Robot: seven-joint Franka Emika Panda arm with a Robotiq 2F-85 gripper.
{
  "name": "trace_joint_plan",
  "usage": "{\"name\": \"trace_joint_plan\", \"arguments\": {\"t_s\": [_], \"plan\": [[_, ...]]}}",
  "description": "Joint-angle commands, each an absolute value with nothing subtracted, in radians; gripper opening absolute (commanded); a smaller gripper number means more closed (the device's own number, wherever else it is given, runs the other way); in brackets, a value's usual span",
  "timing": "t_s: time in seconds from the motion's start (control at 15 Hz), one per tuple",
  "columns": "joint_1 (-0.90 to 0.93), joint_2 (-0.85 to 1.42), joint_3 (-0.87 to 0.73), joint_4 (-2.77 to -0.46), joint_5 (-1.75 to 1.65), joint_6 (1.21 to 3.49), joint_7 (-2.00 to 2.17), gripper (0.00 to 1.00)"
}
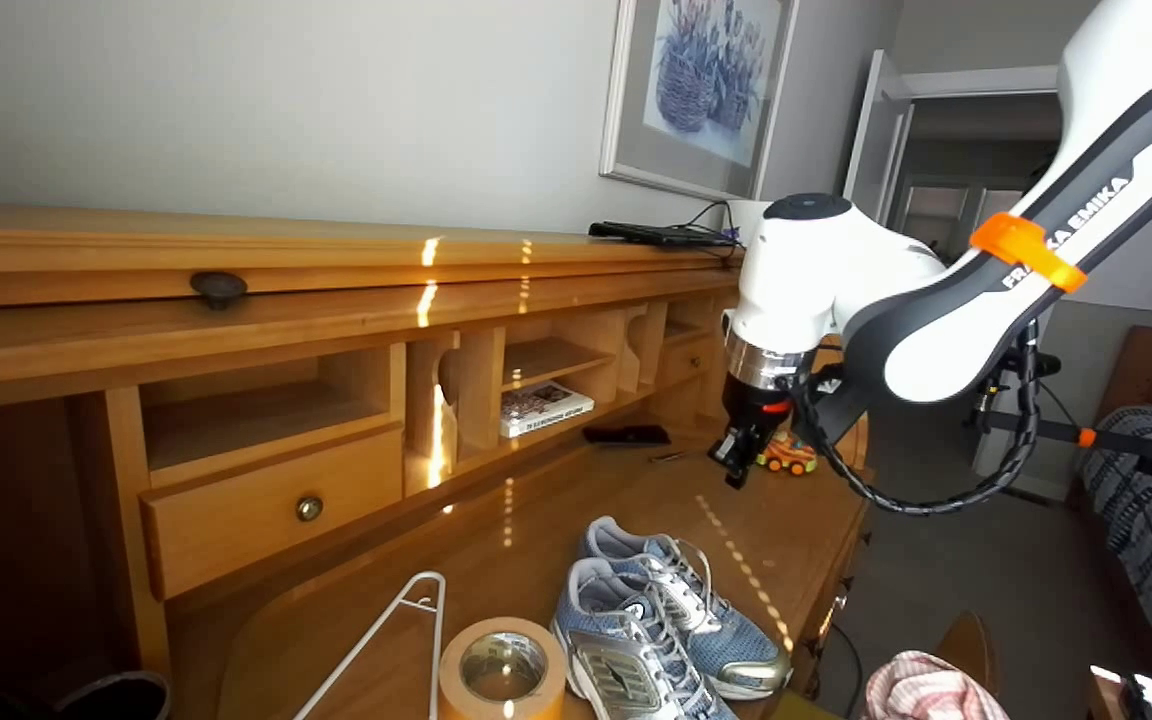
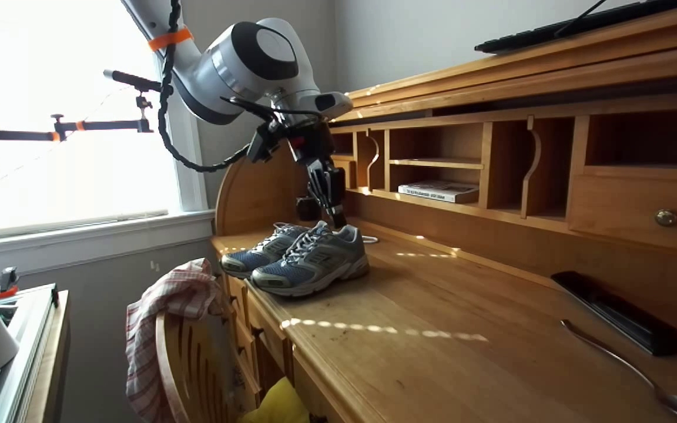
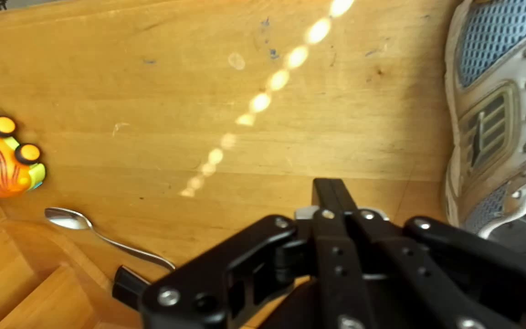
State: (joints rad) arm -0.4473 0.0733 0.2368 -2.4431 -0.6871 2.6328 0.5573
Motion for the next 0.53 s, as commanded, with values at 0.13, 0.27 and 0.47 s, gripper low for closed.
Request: {"name": "trace_joint_plan", "arguments": {"t_s": [0.13,0.27,0.47], "plan": [[-0.288,-0.085,0.133,-2.432,-0.300,2.399,0.198,0.00],[-0.231,-0.129,0.078,-2.407,-0.269,2.307,0.147,0.00],[-0.185,-0.180,0.028,-2.383,-0.276,2.229,0.152,0.28]]}}
